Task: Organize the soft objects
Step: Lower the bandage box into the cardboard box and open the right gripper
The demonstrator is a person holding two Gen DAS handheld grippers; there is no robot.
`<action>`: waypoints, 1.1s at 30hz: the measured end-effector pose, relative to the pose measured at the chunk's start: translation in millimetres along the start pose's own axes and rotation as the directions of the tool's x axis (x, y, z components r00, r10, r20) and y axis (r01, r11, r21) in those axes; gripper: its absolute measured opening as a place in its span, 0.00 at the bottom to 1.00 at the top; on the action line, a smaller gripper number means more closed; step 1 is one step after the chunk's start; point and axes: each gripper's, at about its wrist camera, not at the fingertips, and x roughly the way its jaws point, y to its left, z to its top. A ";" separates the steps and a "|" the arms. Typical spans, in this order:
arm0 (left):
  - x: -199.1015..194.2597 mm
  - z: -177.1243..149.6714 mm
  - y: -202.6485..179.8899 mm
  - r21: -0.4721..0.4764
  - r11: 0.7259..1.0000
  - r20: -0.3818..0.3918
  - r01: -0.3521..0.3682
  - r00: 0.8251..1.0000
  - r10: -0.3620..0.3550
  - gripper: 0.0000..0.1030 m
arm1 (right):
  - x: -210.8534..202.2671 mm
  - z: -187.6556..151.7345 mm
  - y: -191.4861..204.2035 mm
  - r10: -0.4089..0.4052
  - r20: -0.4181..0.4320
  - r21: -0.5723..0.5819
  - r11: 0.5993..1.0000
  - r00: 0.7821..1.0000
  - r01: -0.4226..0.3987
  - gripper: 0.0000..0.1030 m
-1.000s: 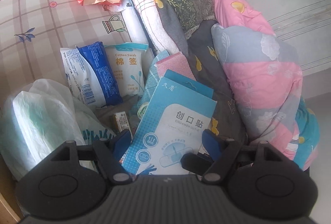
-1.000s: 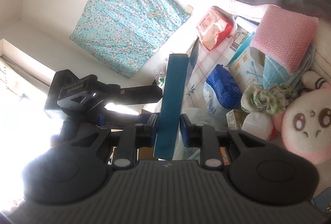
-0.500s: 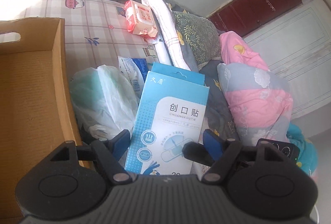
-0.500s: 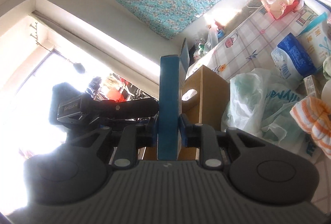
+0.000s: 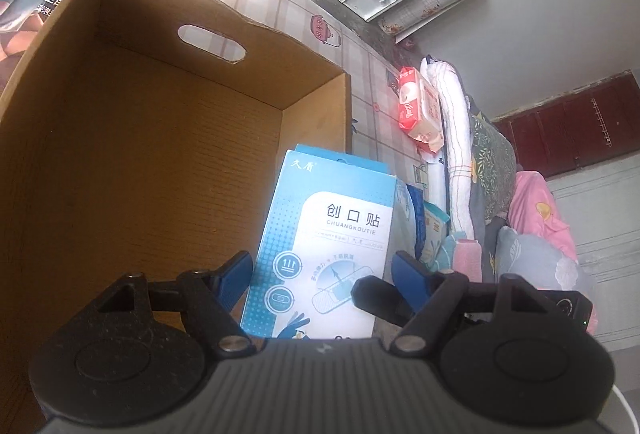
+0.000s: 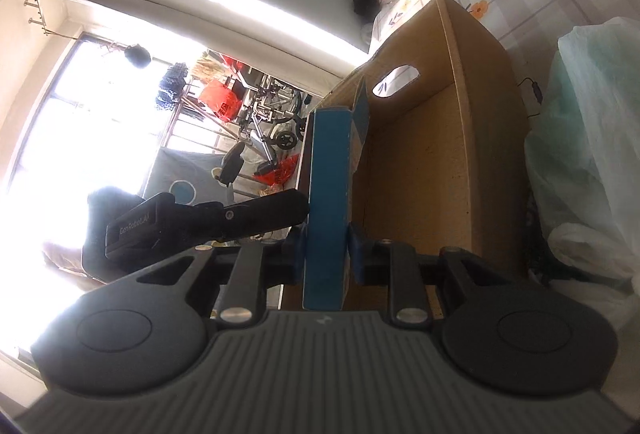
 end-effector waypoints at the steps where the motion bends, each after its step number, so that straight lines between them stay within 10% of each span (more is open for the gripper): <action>1: 8.4 8.4 5.2 -0.004 1.000 -0.003 -0.016 1.000 0.016 0.74 | 7.6 6.0 -2.1 -0.039 -0.003 -0.004 0.999 0.999 0.039 0.33; 4: 30.3 25.0 24.3 -0.050 0.997 -0.024 -0.065 0.998 0.063 0.76 | 15.0 13.0 -3.3 -0.162 0.041 -0.047 0.985 0.986 0.164 0.45; 12: 60.7 17.9 42.4 -0.001 0.981 -0.102 -0.196 0.976 0.195 0.76 | -40.6 -2.1 -13.5 -0.117 0.133 -0.109 0.985 0.984 0.132 0.49; 28: 123.4 -53.1 -0.7 0.529 0.783 -0.244 -0.329 0.824 0.511 0.86 | -79.1 -24.9 -79.1 -0.110 0.170 0.011 0.994 0.979 0.110 0.50; 33: 133.3 -56.8 -7.5 0.549 0.748 -0.221 -0.374 0.797 0.561 0.65 | -89.1 -32.4 -87.9 -0.112 0.188 0.040 0.994 0.976 0.107 0.51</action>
